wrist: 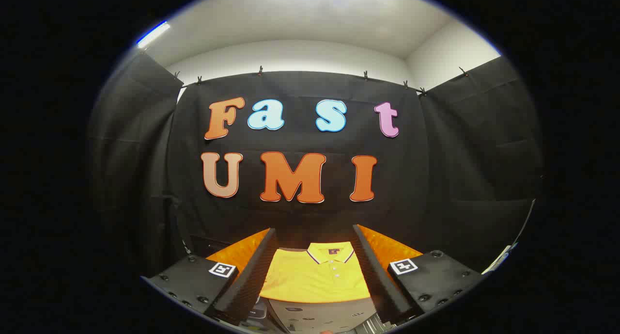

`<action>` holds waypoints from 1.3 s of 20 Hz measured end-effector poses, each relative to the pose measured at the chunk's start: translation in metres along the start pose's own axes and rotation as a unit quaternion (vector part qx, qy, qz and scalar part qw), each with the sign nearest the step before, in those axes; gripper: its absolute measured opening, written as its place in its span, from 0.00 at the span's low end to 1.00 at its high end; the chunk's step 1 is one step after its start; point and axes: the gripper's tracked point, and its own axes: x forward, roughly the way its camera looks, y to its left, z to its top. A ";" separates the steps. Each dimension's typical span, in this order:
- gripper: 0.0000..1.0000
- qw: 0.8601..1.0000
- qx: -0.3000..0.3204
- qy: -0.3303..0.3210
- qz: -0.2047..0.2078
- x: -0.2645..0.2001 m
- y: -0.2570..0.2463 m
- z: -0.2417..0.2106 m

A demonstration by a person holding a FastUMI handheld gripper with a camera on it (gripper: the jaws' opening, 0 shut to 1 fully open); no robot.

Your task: Put the clothes into the washing machine and then close the washing machine lid.

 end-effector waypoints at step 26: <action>1.00 1.000 -0.008 0.010 -0.005 0.012 0.003 0.001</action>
